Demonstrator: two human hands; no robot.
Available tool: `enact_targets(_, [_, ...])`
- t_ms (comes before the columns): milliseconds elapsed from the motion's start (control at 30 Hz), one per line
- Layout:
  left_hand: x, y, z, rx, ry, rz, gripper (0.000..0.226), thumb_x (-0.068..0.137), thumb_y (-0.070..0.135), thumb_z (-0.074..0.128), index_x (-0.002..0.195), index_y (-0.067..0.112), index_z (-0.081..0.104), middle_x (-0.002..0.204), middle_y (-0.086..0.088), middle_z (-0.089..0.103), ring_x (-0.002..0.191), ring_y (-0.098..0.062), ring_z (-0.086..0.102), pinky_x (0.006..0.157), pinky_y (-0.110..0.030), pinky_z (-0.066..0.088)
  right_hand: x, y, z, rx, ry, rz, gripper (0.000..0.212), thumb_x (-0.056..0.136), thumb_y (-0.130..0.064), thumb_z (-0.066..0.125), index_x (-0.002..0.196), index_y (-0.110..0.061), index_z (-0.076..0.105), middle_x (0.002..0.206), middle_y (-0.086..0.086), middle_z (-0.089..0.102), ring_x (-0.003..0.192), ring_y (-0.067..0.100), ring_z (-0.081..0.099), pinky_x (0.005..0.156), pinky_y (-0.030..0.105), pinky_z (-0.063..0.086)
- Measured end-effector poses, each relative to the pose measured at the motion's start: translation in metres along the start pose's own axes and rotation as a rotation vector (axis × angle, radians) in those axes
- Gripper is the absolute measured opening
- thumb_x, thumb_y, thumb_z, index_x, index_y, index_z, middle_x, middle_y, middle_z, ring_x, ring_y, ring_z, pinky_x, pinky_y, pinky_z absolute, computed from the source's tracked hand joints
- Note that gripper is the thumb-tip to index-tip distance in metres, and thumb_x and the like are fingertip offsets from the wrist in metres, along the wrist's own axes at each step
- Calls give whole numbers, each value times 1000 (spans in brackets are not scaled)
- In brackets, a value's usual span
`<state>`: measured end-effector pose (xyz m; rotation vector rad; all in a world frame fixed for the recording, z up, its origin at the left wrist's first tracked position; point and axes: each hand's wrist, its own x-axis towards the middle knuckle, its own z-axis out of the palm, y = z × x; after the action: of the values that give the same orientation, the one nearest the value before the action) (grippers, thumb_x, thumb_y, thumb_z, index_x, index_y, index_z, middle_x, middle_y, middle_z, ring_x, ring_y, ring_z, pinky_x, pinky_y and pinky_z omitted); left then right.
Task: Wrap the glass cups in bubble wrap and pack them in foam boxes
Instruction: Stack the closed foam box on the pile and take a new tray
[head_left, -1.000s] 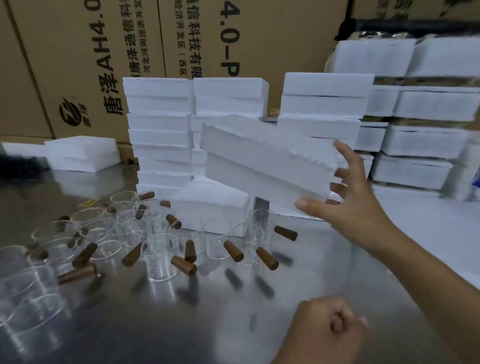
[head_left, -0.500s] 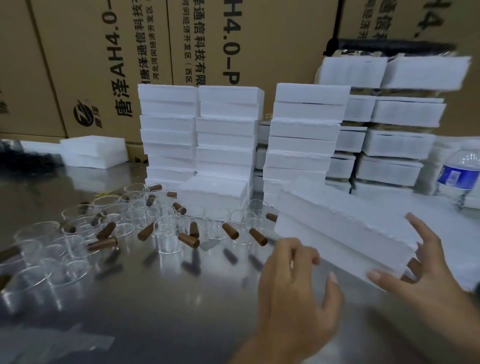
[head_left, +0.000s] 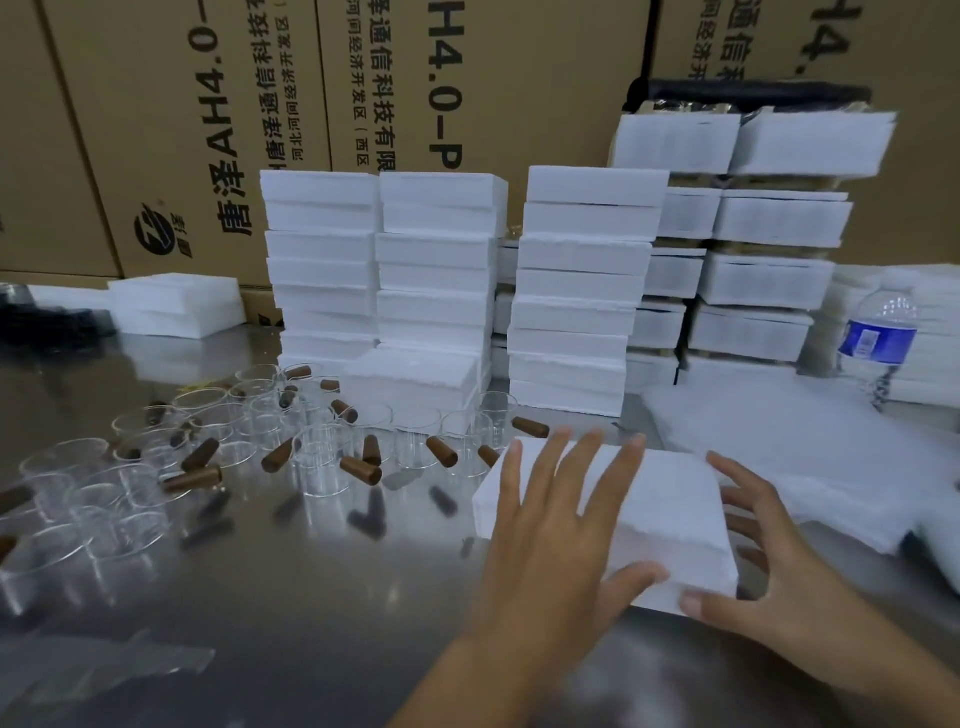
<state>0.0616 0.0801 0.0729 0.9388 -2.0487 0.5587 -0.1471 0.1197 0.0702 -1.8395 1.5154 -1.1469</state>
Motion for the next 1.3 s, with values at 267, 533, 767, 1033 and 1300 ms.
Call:
enact_targets(267, [-8, -9, 6, 23, -111, 1, 76, 53, 51, 86, 122, 28, 63, 115, 3, 67, 109, -17, 64, 104, -46, 40, 1, 13, -4, -11, -43, 39, 114, 55, -32, 89, 131, -65, 11, 133, -26, 35, 122, -3, 42, 102, 29, 39])
enact_targets(533, [8, -29, -3, -465, 285, -338, 59, 80, 58, 54, 133, 38, 40, 126, 2, 35, 117, -17, 41, 98, -25, 41, 2, 16, -5, 27, -48, 81, 121, 52, -35, 90, 123, -76, 2, 127, -30, 34, 112, -10, 46, 82, 12, 44])
enact_targets(767, [14, -106, -13, -975, 687, -1244, 53, 89, 56, 52, 129, 24, 40, 123, -1, 54, 104, -16, 57, 94, -38, 52, 4, 19, -1, -26, -57, 117, 120, 58, -28, 89, 128, -70, 0, 127, -31, 32, 106, -20, 42, 73, 0, 40])
enact_targets(1033, [10, -133, -17, -1365, 816, -1630, 39, 86, 46, 64, 111, 23, 45, 106, -1, 63, 86, -19, 66, 71, -38, 59, 3, 9, 4, -81, -33, 127, 118, 47, -48, 84, 124, -74, -1, 128, -33, 30, 113, -17, 37, 85, 9, 36])
enact_targets(1300, [8, -137, -16, -1251, 784, -1683, 51, 81, 50, 68, 117, 19, 50, 114, 1, 63, 94, -18, 64, 84, -42, 56, 6, -24, 23, -213, 219, -26, 87, 57, -63, 63, 123, -75, 7, 138, -35, 20, 123, -18, 21, 103, 28, 24])
